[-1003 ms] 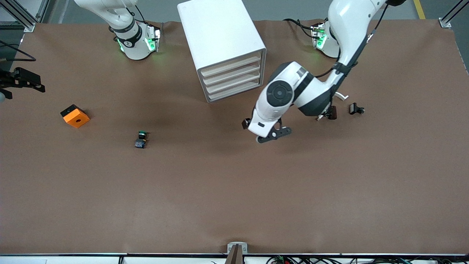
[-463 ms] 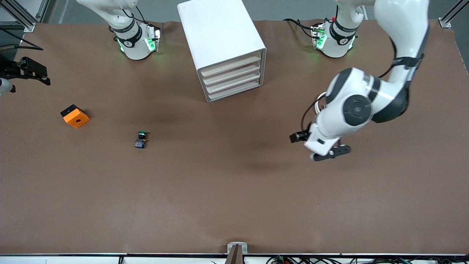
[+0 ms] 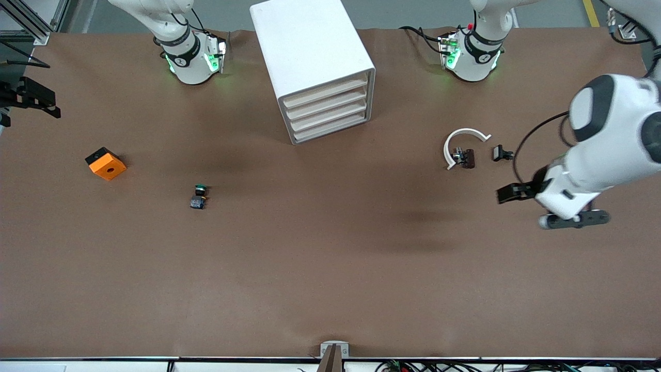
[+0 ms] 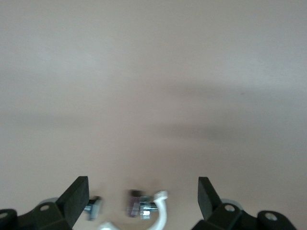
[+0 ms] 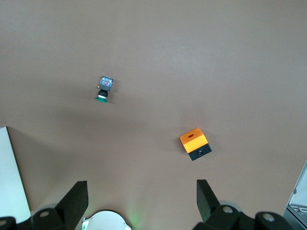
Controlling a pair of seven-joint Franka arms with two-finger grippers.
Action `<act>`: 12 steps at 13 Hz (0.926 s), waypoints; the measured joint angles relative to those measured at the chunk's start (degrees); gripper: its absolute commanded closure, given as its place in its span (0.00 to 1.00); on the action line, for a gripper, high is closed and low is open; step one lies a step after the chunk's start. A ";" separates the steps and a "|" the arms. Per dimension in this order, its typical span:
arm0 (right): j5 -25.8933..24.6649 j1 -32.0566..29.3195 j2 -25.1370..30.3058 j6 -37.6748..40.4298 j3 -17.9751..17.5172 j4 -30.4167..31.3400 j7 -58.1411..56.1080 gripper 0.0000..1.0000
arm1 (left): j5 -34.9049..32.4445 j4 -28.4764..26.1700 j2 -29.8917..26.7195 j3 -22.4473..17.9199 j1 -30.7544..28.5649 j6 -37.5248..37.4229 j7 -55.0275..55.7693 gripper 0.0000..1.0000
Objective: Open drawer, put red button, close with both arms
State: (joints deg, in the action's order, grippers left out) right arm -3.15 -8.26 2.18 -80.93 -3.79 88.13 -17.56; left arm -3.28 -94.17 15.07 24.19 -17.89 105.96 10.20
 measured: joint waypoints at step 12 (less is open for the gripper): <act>0.23 0.26 0.01 0.12 -0.98 -0.79 0.14 0.00 | 5.99 -10.49 -18.06 -15.87 9.14 -0.46 -13.05 0.00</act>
State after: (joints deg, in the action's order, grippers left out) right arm -2.92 -8.00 2.19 -80.80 -4.77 87.34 -17.42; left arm 2.70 -104.66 -2.99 8.32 -8.75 105.50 -2.85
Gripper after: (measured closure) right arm 0.000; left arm 0.000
